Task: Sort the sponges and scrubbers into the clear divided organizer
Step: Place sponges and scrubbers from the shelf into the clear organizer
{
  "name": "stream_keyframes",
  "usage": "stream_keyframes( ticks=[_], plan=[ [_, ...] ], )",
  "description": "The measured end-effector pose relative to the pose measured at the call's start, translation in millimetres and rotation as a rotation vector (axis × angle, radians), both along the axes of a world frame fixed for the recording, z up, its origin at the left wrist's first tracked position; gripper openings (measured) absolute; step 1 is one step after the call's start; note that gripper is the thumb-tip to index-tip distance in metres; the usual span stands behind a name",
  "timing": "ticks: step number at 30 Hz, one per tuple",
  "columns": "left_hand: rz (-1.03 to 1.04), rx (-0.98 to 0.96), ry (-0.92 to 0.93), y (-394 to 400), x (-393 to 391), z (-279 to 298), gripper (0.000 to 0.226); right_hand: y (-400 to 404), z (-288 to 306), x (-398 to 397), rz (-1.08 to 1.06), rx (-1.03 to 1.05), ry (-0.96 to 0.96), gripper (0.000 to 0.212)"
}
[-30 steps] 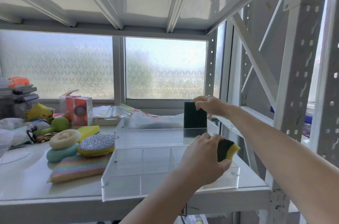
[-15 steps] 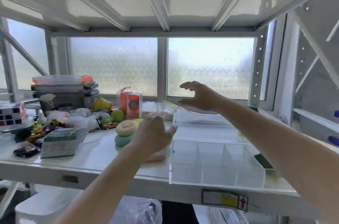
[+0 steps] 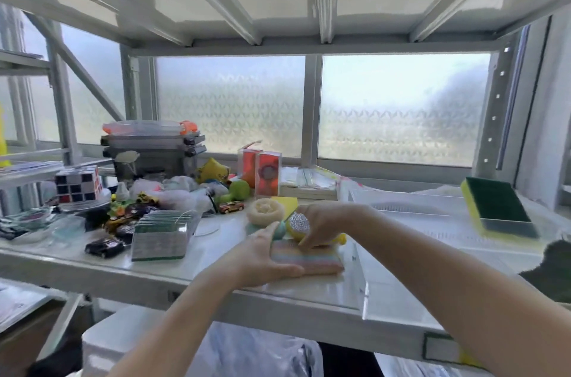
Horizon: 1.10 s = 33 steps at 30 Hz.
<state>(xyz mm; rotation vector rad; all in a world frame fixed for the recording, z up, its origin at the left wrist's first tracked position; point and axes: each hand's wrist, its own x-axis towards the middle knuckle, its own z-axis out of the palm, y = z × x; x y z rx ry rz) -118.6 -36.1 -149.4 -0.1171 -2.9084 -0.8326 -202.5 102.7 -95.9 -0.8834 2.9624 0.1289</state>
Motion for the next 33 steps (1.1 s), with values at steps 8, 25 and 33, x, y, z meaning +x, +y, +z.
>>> stream_keyframes(
  ticks=[8,25,33],
  plan=[
    [-0.039,-0.113,-0.01,-4.1,-17.5,-8.8,0.091,-0.8,-9.2,4.1,0.034,0.109,0.21,0.054],
    [0.033,0.228,0.427,-5.2,8.1,37.8,0.06,39.7,64.9,45.6,0.171,-0.614,0.412,0.032],
    [0.013,0.198,0.605,35.5,7.9,74.3,0.06,107.7,106.3,70.6,0.049,-0.845,0.508,0.032]
  ],
)
